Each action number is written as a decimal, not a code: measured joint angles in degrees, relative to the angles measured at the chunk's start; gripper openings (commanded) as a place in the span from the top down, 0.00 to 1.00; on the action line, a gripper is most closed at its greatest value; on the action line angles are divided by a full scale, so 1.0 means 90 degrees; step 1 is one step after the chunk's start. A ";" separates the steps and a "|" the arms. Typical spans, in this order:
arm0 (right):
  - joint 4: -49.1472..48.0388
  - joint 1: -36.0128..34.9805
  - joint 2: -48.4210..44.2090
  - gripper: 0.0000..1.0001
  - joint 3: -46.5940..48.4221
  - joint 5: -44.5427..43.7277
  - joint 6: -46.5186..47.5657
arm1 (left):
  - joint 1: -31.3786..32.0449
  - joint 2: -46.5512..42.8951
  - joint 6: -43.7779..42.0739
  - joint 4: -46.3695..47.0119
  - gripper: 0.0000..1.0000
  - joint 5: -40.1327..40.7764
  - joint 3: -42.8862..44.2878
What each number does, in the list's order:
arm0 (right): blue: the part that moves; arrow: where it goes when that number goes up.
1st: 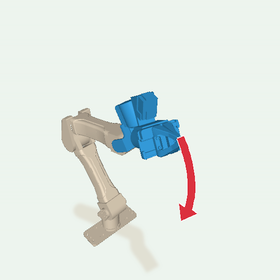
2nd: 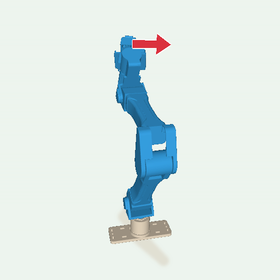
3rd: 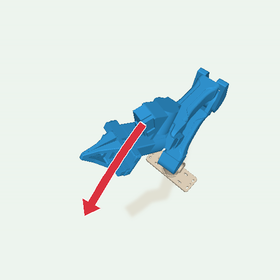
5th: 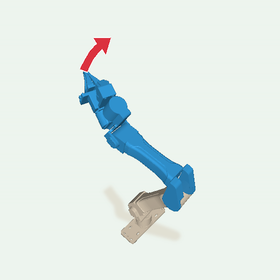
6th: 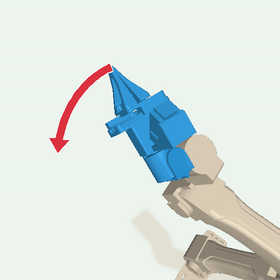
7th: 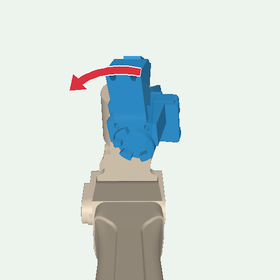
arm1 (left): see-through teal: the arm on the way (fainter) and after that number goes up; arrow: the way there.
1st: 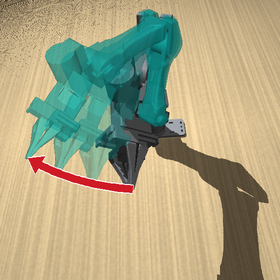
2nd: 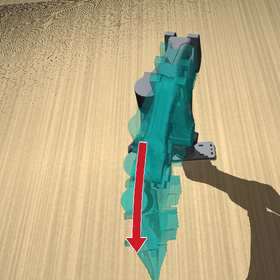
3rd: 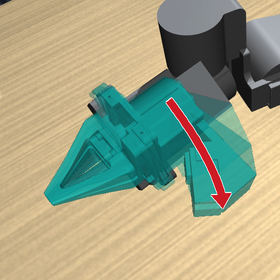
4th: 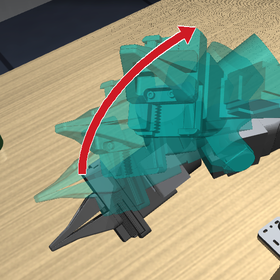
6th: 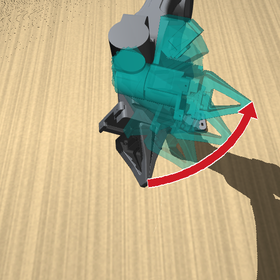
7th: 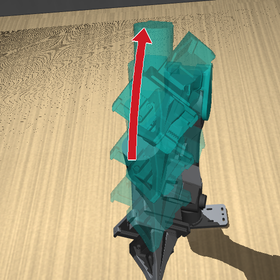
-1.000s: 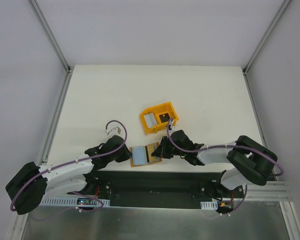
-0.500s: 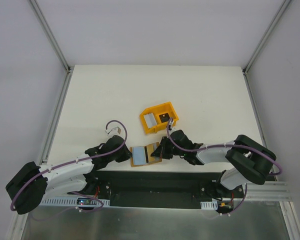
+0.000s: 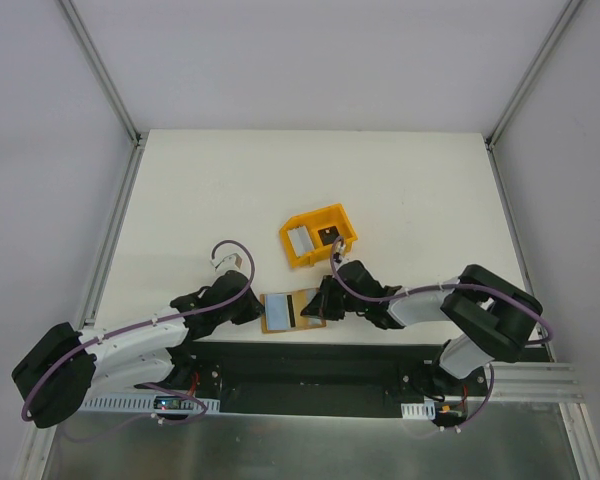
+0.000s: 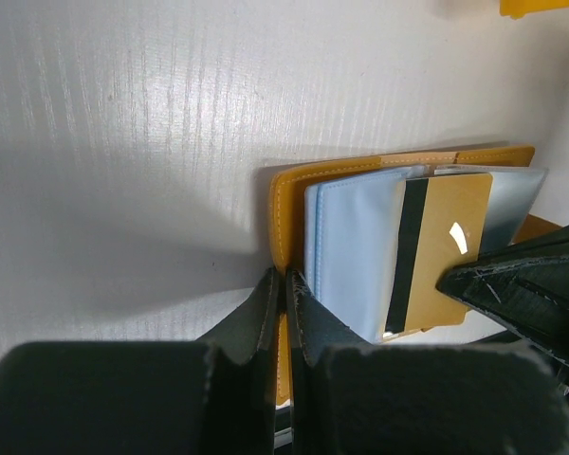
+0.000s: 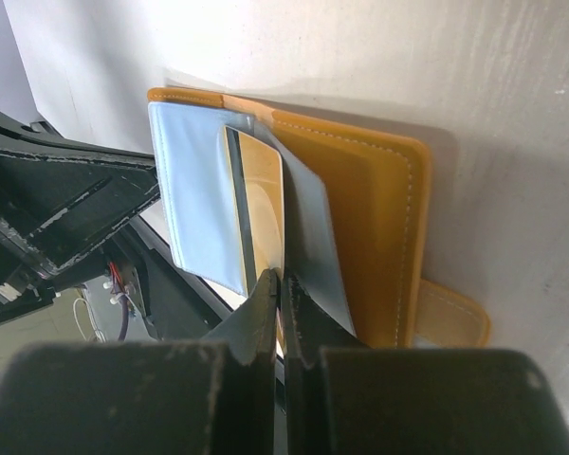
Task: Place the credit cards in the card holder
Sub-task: Insert the credit card into the card holder.
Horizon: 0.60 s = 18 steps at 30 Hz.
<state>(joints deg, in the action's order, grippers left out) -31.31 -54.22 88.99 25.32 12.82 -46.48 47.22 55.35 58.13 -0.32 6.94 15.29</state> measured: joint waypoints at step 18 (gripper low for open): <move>-0.0029 -0.0066 0.0267 1.00 0.0199 -0.0036 -0.0452 | -0.0002 0.0029 0.0151 0.0049 1.00 0.0002 -0.0002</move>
<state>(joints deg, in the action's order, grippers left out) -31.57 -54.81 91.39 27.11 12.49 -50.54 47.20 55.61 59.48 0.12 6.96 15.27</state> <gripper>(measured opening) 0.007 0.007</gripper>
